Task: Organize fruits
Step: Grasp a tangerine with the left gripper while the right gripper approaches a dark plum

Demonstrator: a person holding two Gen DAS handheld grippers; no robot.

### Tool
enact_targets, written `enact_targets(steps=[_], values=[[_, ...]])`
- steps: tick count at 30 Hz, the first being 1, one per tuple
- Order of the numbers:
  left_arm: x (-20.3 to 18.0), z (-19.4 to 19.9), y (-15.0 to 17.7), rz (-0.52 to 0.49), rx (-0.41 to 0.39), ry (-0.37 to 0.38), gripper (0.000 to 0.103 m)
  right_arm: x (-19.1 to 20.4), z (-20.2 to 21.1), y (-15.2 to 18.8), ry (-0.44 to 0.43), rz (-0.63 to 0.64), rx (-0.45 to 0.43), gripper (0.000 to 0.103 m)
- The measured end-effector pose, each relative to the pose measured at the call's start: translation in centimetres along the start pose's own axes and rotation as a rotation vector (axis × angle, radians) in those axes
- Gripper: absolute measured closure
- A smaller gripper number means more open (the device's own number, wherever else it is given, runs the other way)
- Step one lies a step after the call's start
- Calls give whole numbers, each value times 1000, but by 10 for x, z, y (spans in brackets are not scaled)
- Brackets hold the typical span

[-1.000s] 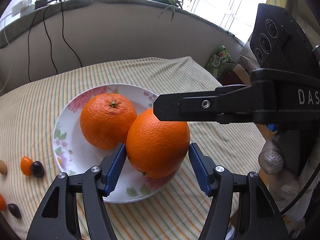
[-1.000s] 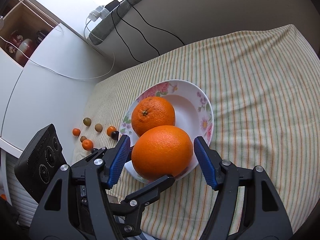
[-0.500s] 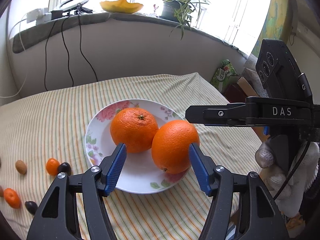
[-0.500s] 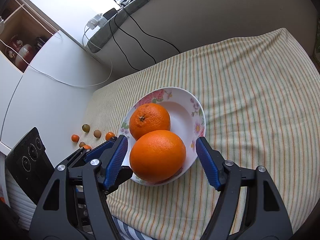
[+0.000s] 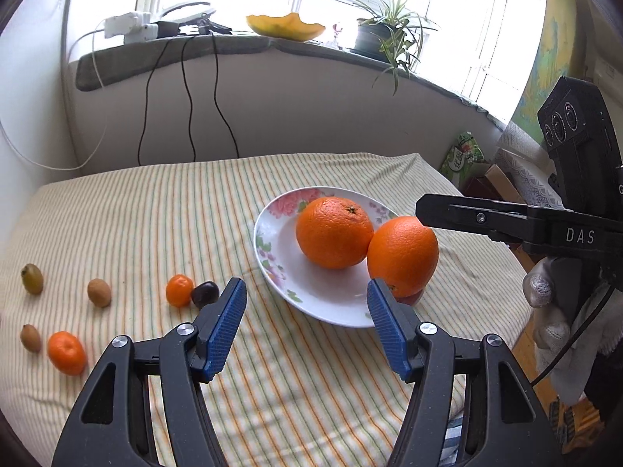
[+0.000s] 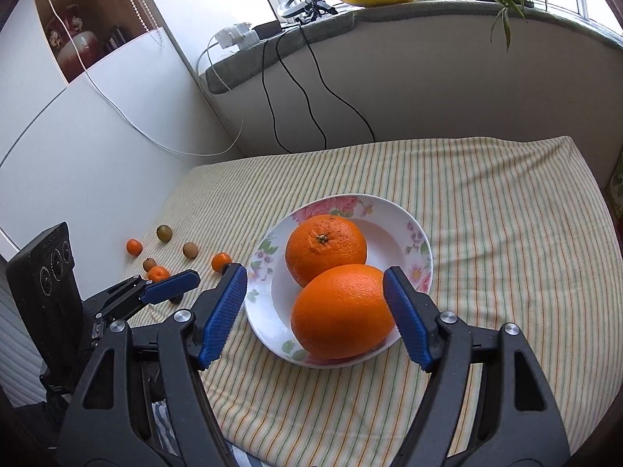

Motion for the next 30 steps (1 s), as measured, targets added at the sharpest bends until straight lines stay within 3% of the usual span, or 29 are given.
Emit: enact_targets(steps=[12,14,18,20,30], values=[[72,36,20,85,-26,-148,40,77,-19,11,-77,212,15,28],[84,41,24,106,-26,-168,49,87,-25,14,-95,220,26,28],[107,54,34,140,-30,-210,49,102,-39,21,-121,231,48,28],[117,60,39,156,-28,-227,55,111,-45,27,-142,231,63,28],[165,73,51,223,-35,-296,59,165,-78,62,-240,320,155,44]])
Point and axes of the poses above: each gripper's, at about its wrist camera, not at the fingertips, and z roughly against the way its jaws point, x to its left, y to its underside, the point moved 9 cm from there along -z, roughly the way its jaws point, and after that the axes turned 12 degrees about -x, right-handed, at the moved point
